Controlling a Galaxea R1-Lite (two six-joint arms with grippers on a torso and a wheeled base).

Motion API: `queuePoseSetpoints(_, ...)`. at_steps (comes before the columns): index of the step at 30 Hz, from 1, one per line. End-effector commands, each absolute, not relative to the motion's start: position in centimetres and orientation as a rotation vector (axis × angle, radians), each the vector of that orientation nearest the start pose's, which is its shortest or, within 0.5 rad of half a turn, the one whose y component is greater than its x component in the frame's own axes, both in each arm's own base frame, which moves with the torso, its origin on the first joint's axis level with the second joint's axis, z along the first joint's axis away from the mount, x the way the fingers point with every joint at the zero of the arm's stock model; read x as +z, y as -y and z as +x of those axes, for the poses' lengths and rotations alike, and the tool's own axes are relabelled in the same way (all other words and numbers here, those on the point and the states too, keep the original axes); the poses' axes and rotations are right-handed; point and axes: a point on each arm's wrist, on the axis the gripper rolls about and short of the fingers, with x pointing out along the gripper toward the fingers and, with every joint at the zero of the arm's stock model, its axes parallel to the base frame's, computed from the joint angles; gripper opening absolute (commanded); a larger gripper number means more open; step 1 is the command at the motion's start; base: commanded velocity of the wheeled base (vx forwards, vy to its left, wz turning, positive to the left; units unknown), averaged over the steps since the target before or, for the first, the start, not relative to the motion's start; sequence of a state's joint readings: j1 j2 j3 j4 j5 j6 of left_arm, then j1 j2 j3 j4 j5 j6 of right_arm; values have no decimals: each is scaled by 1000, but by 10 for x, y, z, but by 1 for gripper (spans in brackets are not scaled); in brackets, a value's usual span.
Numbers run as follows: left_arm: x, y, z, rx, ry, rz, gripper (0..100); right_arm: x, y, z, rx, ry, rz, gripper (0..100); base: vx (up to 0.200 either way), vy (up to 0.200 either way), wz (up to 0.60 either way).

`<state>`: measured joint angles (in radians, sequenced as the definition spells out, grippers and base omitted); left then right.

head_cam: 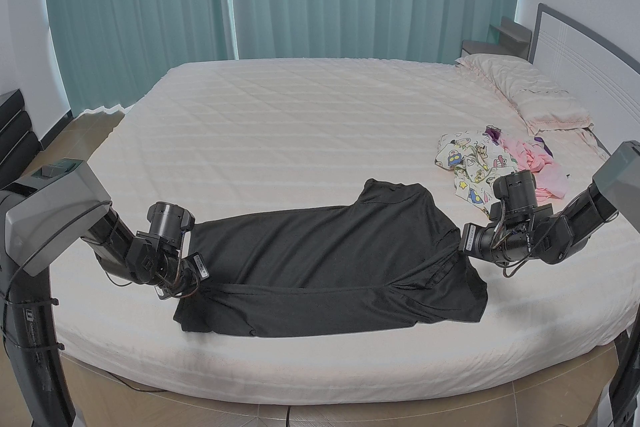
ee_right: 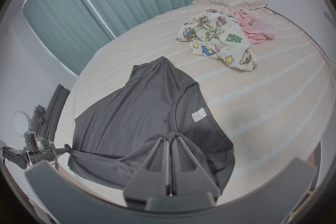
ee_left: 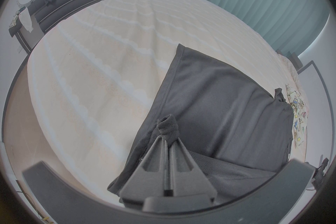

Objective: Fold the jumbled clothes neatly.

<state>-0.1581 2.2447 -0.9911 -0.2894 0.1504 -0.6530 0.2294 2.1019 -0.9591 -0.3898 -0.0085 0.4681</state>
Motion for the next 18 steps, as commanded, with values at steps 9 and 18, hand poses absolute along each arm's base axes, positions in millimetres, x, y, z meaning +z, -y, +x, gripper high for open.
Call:
queuePoseSetpoints(9, 3, 55, 378, 306, -903, -465, 100, 51, -84, 370, 8, -746, 433, 0, 0, 0, 0)
queuePoseSetpoints(18, 24, 38, 368, 336, -869, -492, 100, 57, -83, 366, 11, -737, 441, 0, 0, 0, 0)
